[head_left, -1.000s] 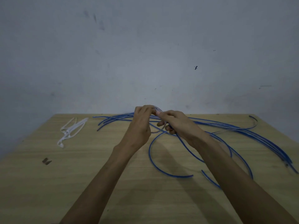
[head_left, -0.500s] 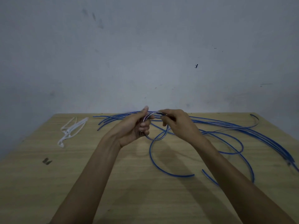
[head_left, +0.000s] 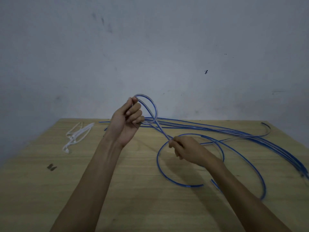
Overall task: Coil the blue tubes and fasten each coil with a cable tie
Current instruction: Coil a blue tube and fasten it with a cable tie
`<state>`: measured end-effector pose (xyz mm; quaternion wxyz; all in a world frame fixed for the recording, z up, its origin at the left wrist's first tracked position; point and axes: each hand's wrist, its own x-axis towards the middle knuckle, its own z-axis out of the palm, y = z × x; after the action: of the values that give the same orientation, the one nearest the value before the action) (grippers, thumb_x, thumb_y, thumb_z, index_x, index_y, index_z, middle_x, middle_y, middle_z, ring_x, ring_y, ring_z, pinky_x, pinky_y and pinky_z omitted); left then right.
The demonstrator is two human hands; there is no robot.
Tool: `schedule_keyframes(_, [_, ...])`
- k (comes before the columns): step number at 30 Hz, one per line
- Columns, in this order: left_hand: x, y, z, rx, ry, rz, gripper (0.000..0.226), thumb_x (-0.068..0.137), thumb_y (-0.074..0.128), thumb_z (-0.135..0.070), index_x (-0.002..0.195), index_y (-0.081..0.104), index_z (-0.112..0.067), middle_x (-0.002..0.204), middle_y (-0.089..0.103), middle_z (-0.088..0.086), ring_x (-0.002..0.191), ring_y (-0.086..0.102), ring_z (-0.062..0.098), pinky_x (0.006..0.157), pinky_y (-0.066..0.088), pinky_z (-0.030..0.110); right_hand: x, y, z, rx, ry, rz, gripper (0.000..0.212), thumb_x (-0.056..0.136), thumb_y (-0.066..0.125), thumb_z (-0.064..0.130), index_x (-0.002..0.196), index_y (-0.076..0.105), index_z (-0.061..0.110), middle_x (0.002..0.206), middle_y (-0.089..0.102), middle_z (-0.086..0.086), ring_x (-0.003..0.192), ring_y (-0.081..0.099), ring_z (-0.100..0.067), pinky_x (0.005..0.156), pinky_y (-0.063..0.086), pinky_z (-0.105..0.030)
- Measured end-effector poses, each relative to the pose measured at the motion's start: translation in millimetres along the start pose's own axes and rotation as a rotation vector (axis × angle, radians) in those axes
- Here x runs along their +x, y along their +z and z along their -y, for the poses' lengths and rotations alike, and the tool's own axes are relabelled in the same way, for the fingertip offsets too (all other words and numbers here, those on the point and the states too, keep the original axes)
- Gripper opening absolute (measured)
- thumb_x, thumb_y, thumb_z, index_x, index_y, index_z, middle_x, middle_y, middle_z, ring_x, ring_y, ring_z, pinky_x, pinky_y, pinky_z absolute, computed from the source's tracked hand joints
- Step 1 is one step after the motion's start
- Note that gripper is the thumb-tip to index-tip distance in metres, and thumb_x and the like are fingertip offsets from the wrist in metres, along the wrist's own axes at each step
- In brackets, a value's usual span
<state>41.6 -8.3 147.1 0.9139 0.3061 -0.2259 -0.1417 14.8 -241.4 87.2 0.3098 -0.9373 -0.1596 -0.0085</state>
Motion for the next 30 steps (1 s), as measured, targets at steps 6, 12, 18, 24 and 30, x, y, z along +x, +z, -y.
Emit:
schedule_keyframes(6, [12, 1, 28, 0.570, 0.185, -0.266, 0.027, 0.110, 0.029, -0.023, 0.103, 0.052, -0.011, 0.056, 0.042, -0.007, 0.046, 0.030, 0.006, 0.048, 0.028, 0.021, 1, 16, 27, -0.301, -0.106, -0.075, 0.025, 0.103, 0.043, 0.013, 0.122, 0.059, 0.011, 0.103, 0.068, -0.010, 0.094, 0.064, -0.029, 0.076, 0.051, -0.041])
schedule_keyframes(12, [3, -6, 63, 1.563, 0.171, -0.184, 0.028, 0.107, 0.031, -0.033, 0.094, 0.049, -0.015, 0.075, 0.060, 0.001, 0.070, 0.059, 0.020, 0.068, 0.047, 0.040, 3, -3, 61, -0.692, -0.259, -0.241, 0.024, 0.106, 0.043, 0.033, 0.124, 0.051, 0.019, 0.088, 0.065, -0.006, 0.082, 0.064, -0.036, 0.060, 0.039, -0.038])
schedule_keyframes(18, [-3, 2, 55, 1.446, -0.008, -0.152, 0.037, 0.109, 0.036, -0.026, 0.075, 0.049, -0.021, 0.056, 0.050, -0.002, 0.046, 0.044, 0.010, 0.054, 0.035, 0.026, -4, -40, 52, -0.606, -0.387, -0.315, 0.043, 0.099, 0.044, 0.058, 0.103, 0.065, 0.020, 0.094, 0.071, 0.001, 0.087, 0.065, -0.026, 0.070, 0.033, -0.033])
schedule_keyframes(24, [-7, 14, 41, 0.802, -0.365, -0.039, 0.041, 0.105, 0.033, -0.034, 0.073, 0.050, -0.016, 0.056, 0.020, -0.003, 0.045, 0.015, 0.010, 0.046, 0.015, 0.025, 19, -45, 33, -0.249, -0.342, -0.349, 0.038, 0.102, 0.038, 0.056, 0.108, 0.060, 0.026, 0.096, 0.060, 0.009, 0.089, 0.054, -0.008, 0.090, 0.040, -0.035])
schedule_keyframes(30, [-7, 11, 30, 0.508, -0.310, -0.021, 0.045, 0.100, 0.040, -0.049, 0.065, 0.038, -0.021, 0.049, 0.015, -0.008, 0.039, 0.009, 0.005, 0.039, 0.010, 0.022, 22, -38, 37, 0.099, -0.268, -0.315, 0.042, 0.102, 0.038, 0.056, 0.101, 0.064, 0.023, 0.092, 0.066, 0.008, 0.089, 0.060, -0.010, 0.082, 0.048, -0.032])
